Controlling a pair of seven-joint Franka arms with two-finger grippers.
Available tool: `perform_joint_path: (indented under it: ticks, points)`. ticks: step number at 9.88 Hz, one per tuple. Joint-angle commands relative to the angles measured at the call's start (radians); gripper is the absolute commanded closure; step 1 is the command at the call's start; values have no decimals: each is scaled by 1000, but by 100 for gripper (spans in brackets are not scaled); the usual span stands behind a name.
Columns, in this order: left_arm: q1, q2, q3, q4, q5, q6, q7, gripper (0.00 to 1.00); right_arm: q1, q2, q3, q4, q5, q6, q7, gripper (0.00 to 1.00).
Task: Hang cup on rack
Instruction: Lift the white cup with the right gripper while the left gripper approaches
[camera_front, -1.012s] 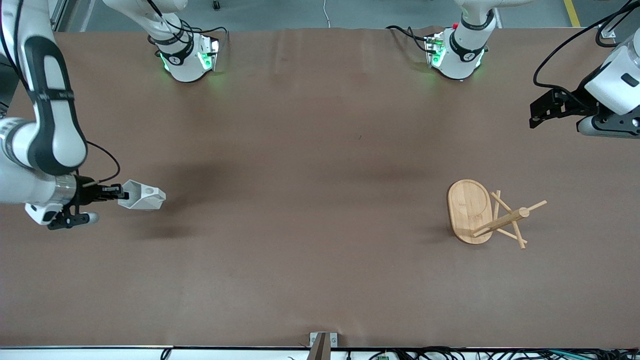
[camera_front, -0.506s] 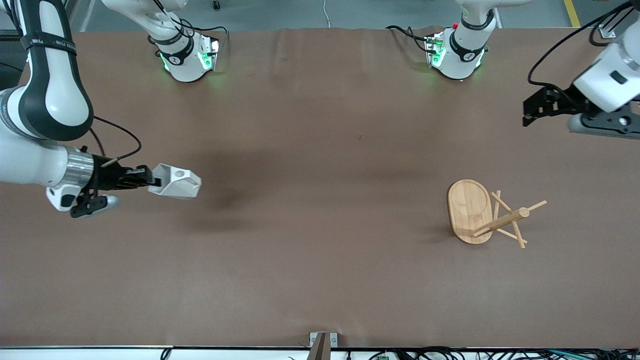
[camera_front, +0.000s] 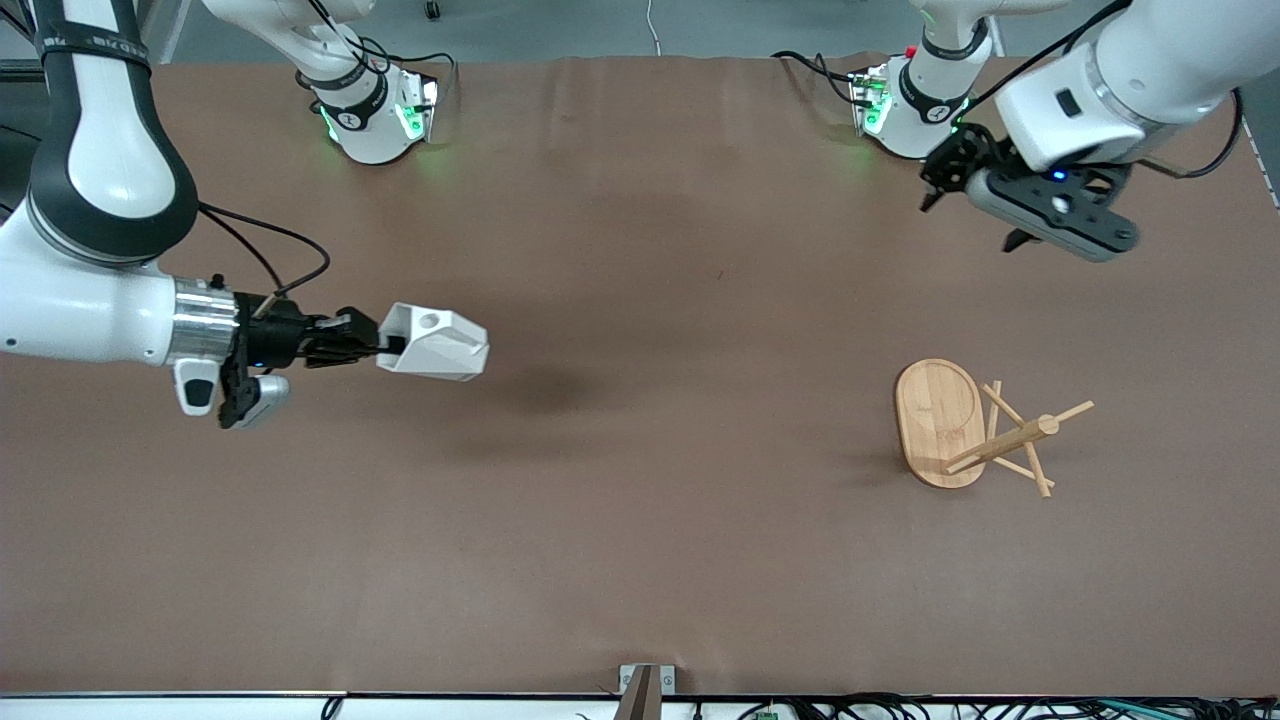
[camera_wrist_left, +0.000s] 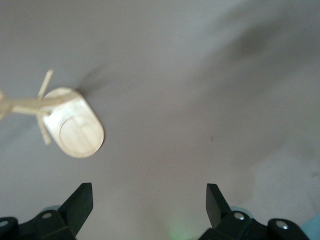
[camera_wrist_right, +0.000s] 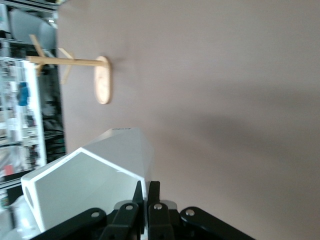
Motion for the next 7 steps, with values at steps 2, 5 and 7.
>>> perform_joint_path:
  ticks: [2, 5, 7]
  points:
    - [2, 14, -157, -17, -16, 98, 143, 0, -5, 3, 66, 8, 174, -39, 15, 99]
    - [1, 20, -286, -23, -16, 252, 220, 0, -2, 35, 149, 9, 365, -56, 6, 99]
    - [-1, 33, -342, -20, -55, 274, 248, 0, 13, 37, 176, 9, 399, -60, 6, 98]
